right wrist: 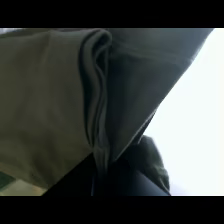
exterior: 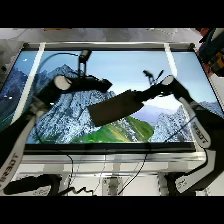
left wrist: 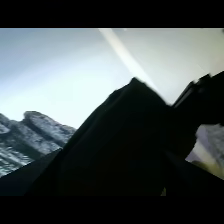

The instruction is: Fold the clothes and pants, and hang the long-sleeved shirts on hangers.

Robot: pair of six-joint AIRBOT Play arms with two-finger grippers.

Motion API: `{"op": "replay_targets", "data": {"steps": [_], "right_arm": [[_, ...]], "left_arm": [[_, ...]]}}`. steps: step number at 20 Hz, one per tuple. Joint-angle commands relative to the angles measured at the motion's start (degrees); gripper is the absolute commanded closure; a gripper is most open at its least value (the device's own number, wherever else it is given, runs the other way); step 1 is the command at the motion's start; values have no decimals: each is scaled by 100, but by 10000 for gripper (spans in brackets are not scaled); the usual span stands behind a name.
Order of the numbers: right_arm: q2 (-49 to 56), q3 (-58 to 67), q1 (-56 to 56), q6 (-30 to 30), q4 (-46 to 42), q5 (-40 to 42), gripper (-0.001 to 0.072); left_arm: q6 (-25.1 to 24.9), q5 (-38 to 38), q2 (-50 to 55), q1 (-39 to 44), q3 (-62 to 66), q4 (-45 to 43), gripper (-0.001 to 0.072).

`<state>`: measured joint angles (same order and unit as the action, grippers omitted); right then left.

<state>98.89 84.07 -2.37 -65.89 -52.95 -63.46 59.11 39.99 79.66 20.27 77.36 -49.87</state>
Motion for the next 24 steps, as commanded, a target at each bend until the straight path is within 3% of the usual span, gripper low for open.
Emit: {"op": "replay_targets", "data": {"steps": [1, 10, 14, 19, 23, 24], "right_arm": [[-887, 39, 627, -632, -933, -63, 699], [-2870, 39, 3281, -2518, -2559, -431, 699], [-3128, 37, 4505, -3298, -3178, -1060, 699], [-3119, -37, 5635, -3816, -3602, -2081, 700], [-3121, -111, 6118, -4673, -3893, -2216, 694], [-3121, -116, 6175, -4776, -3895, -2201, 614]], "left_arm": [[4, 719, -763, -601, 2, -1104, 11], [2, 1790, -2315, -1759, 0, -3257, 11], [2, 1799, -2382, -1856, 0, -3281, 10], [2, 1797, -2374, -1856, 0, -3261, 10], [2, 1797, -2374, -1856, 0, -3261, 10], [2, 1797, -2374, -1856, 0, -3263, 10]]}}
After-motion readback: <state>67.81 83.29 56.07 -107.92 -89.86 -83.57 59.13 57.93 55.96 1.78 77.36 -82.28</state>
